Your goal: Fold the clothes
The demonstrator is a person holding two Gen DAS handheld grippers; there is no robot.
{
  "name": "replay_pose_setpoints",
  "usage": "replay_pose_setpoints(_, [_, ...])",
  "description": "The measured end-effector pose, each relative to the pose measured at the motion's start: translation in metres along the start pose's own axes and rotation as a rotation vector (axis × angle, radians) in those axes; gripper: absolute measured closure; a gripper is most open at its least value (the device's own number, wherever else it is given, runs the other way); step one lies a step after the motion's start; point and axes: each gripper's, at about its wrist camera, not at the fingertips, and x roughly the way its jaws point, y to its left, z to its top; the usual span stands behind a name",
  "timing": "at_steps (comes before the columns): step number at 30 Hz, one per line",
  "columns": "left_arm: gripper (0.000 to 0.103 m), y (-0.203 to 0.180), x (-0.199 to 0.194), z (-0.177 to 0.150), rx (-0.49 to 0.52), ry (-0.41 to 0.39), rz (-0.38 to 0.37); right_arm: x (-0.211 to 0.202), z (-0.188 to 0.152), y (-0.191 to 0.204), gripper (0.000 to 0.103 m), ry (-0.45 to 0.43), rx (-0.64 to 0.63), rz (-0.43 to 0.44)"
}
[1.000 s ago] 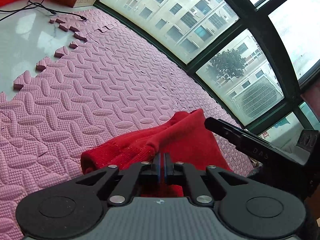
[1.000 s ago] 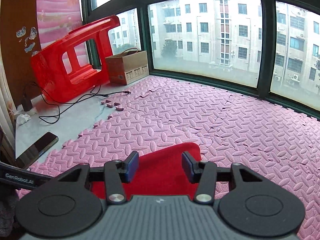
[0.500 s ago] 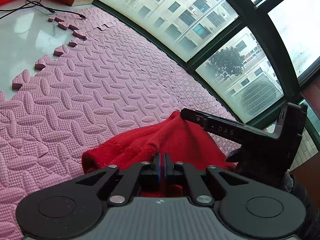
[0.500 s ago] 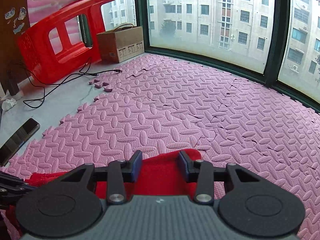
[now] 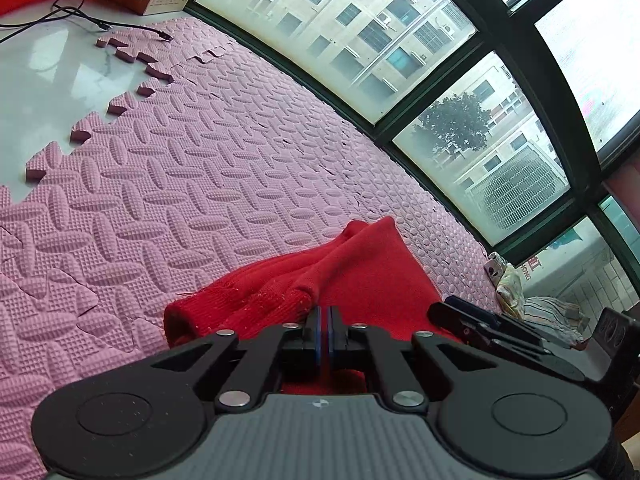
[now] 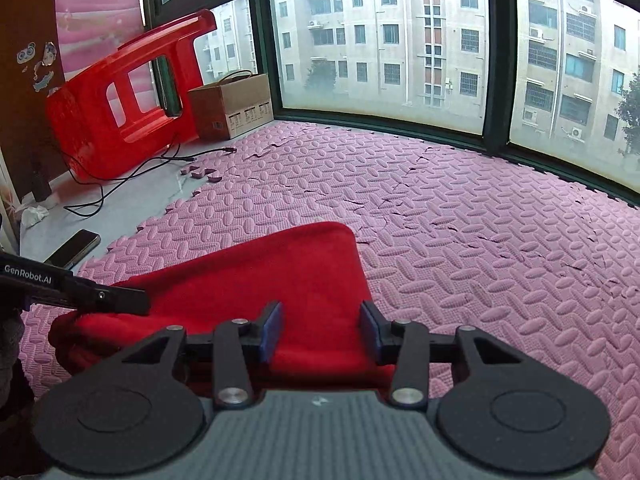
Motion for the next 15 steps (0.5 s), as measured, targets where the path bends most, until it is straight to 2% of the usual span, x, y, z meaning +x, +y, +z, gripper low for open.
replay_pose_setpoints(8, [0.098, -0.003, 0.000, -0.003, 0.028, -0.008, 0.013, -0.007, -0.040, 0.012, 0.054, -0.094, -0.011, -0.059])
replay_pose_setpoints(15, [0.098, -0.006, -0.001, -0.004, 0.059, -0.011, 0.024, -0.009, -0.039, 0.011, 0.052, -0.131, 0.028, -0.063])
